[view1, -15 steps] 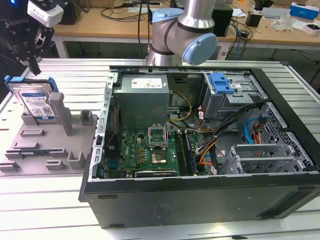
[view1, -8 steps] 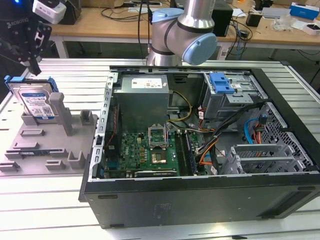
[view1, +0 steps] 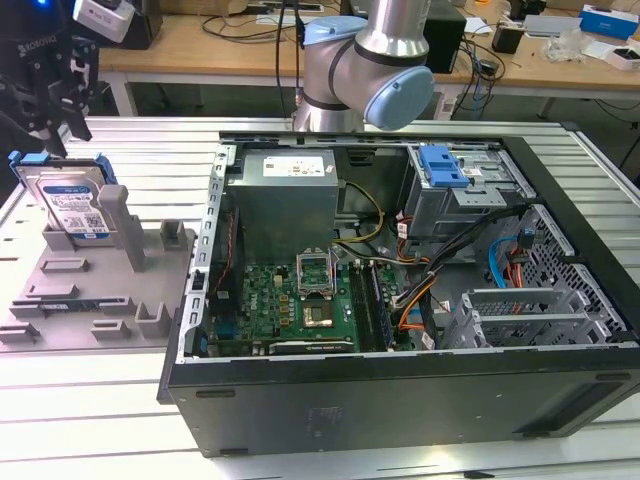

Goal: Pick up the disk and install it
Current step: 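Pick up the disk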

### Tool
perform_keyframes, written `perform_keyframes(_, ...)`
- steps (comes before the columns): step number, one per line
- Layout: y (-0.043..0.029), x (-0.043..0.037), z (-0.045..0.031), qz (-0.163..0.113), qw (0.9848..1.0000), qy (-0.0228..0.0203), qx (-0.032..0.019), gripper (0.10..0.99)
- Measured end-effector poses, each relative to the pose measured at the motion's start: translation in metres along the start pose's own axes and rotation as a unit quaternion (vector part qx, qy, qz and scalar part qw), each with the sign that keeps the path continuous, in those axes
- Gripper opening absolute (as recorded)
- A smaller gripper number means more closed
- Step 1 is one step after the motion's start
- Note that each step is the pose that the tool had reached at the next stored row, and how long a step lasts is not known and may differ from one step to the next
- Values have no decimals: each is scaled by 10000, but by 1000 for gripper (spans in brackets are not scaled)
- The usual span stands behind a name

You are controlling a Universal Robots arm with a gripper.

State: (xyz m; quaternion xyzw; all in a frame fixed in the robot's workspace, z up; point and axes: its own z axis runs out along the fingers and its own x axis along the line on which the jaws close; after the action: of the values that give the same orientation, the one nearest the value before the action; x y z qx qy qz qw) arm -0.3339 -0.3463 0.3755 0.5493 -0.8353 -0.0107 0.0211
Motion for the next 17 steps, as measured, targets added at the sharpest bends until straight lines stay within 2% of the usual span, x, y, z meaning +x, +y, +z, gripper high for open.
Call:
perform_keyframes(1,0,0,0,-93,10000,4,3,482)
perform_keyframes(4,0,0,0,-427,9991,18,10,482)
perform_keyframes(6,0,0,0,-696,9976,29,17,482)
perform_keyframes(10,2,-3,1,-1058,9944,43,27,482)
perform_keyframes(11,3,-5,1,-1098,9939,40,46,482)
perform_keyframes(14,3,-7,4,-1200,9926,-3,205,482)
perform_keyframes(17,6,-16,9,-1284,9915,0,217,482)
